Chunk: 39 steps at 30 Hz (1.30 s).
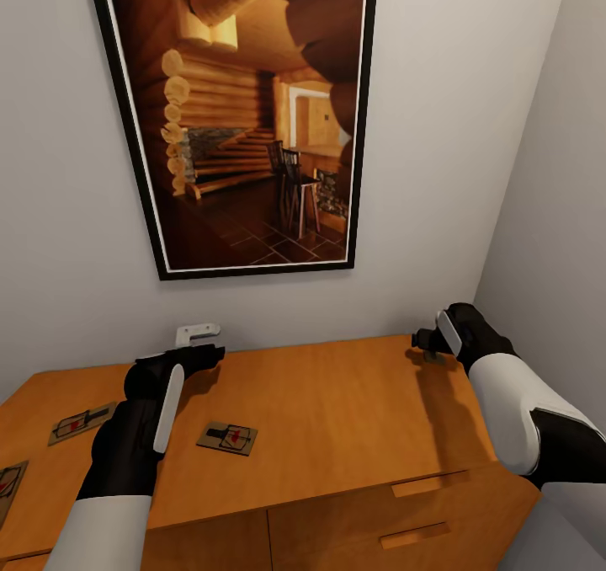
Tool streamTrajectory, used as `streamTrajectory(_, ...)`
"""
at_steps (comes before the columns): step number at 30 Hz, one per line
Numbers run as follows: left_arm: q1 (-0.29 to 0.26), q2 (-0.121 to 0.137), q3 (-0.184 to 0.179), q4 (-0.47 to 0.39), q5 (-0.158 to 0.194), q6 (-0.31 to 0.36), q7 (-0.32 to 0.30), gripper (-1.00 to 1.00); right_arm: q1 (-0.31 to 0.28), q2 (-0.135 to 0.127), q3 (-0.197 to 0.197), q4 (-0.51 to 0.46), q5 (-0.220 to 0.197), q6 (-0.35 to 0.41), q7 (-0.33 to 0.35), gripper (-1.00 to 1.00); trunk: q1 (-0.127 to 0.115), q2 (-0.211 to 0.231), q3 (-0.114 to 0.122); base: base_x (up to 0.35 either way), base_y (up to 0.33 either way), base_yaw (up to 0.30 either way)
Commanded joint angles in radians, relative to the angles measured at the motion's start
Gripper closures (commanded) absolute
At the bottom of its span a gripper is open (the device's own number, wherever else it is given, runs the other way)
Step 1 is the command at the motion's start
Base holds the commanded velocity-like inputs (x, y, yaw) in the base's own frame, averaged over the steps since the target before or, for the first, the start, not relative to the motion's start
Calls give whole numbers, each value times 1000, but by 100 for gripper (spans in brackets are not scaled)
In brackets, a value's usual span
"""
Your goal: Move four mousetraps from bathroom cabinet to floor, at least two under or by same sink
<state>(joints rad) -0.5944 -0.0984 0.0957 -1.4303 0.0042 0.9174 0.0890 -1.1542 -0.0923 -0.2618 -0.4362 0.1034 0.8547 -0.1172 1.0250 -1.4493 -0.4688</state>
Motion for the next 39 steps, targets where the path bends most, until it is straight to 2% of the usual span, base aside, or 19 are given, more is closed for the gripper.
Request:
streamTrajectory(1, -1, -1, 1, -1, 2, 4, 3, -100, -1, 1, -7, -1, 10, 4, 4, -100, 0, -1, -1, 0, 0, 0)
streamTrajectory(22, -1, -1, 1, -1, 4, 5, 3, -100, -1, 1, -8, -1, 9, 4, 2, -100, 0, -1, -1, -3, -3, 0)
streamTrajectory(39, -1, 0, 2, -1, 4, 5, 3, -100, -1, 2, -8, -1, 10, 4, 2, -100, 0, -1, -1, -119, -89, 0)
